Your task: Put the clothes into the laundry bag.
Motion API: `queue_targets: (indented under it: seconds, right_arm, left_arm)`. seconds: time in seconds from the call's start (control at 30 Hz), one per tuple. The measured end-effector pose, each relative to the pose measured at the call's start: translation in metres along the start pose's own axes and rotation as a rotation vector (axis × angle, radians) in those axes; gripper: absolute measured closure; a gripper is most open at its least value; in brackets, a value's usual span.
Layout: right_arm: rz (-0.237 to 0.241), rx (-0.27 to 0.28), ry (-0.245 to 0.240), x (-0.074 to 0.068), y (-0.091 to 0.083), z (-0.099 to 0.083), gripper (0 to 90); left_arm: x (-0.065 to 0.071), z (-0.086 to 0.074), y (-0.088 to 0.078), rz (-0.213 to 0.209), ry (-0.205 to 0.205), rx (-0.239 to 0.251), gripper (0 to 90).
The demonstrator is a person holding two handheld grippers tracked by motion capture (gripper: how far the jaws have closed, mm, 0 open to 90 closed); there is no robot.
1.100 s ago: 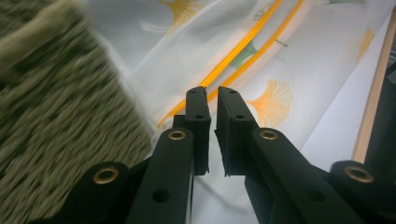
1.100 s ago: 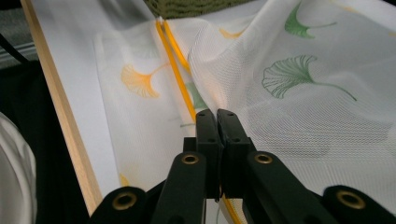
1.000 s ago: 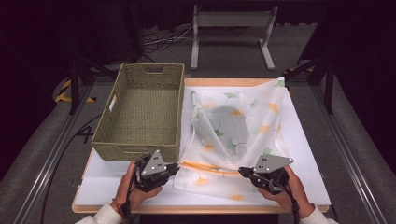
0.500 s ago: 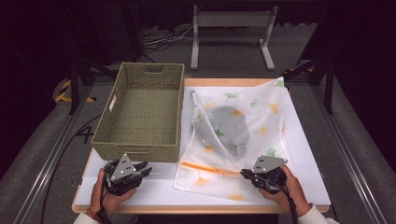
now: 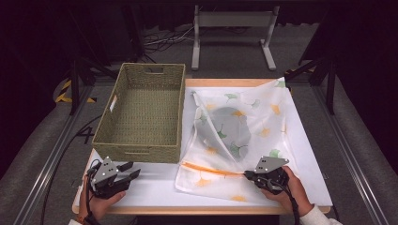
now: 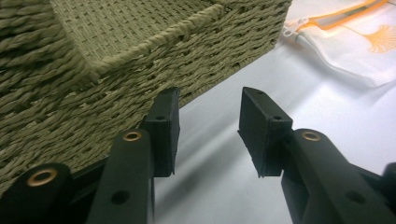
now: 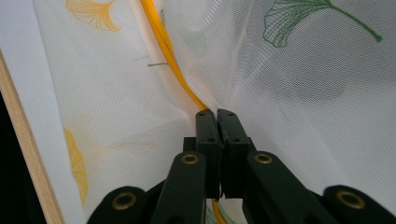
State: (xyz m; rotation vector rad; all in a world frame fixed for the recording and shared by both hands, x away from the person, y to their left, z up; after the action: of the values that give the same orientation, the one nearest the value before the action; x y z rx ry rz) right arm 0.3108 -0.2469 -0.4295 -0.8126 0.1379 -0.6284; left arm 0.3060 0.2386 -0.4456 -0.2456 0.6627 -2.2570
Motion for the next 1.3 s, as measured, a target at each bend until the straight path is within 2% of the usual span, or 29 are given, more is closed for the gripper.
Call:
queue_targets:
  seconds: [0.07, 0.1, 0.13, 0.27, 0.43, 0.47, 0.6, 0.73, 0.9, 0.97, 1.07, 1.3]
  right_arm:
    - [0.001, -0.006, 0.001, 0.0, 0.0, -0.001, 88.9]
    - [0.004, -0.011, 0.009, 0.0, 0.001, -0.002, 88.9]
    - [0.004, -0.011, 0.009, 0.0, 0.001, -0.002, 88.9]
    - [0.017, -0.047, 0.014, 0.0, 0.004, -0.008, 88.9]
    - [0.036, -0.057, 0.044, 0.004, 0.002, -0.01, 88.3]
    - [0.035, -0.052, 0.046, 0.004, 0.002, -0.01, 85.4]
    - [0.028, -0.04, 0.025, 0.0, 0.001, -0.008, 83.9]
    - [0.021, -0.01, 0.008, -0.002, -0.007, -0.003, 83.4]
    - [0.002, 0.03, -0.003, -0.002, -0.017, 0.002, 81.9]
    - [0.003, 0.029, -0.008, -0.002, -0.019, 0.001, 81.1]
    - [0.007, 0.027, -0.011, -0.002, -0.022, 0.0, 79.2]
    - [-0.027, 0.062, -0.01, -0.002, -0.034, 0.002, 73.5]
  left_arm:
    - [0.0, 0.0, 0.0, 0.003, 0.005, -0.003, 53.2]
    - [0.0, 0.0, 0.0, 0.009, 0.007, -0.004, 48.2]
    - [0.0, -0.001, -0.001, 0.015, 0.006, -0.005, 48.2]
    - [-0.003, -0.004, -0.002, 0.045, -0.012, -0.007, 36.9]
    - [-0.005, -0.005, -0.004, 0.065, -0.04, 0.001, 30.7]
    - [-0.006, -0.005, -0.004, 0.067, -0.042, 0.006, 29.1]
    - [-0.007, -0.005, -0.004, 0.069, -0.051, 0.011, 26.6]
    - [-0.007, -0.006, -0.006, 0.074, -0.047, 0.011, 25.9]
    - [-0.008, -0.008, -0.01, 0.105, -0.066, 0.012, 24.1]
    - [-0.011, -0.009, -0.011, 0.122, -0.09, 0.017, 21.8]
    - [-0.013, -0.009, -0.011, 0.121, -0.097, 0.02, 20.5]
    - [-0.015, -0.009, -0.009, 0.107, -0.098, 0.026, 19.6]
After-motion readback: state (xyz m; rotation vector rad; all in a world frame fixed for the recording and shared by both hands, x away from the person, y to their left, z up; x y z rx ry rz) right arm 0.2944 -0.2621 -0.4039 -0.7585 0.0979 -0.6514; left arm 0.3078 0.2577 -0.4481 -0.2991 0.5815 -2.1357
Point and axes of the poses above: each handheld gripper's, and its own axes: y roughly forward along the jaws, z roughly out of its top, x roughly to its right, the point moved 1 cm from there along y, roughly forward along the jaws, and after that the axes turned 2 degrees about x, right-handed, at the moved point
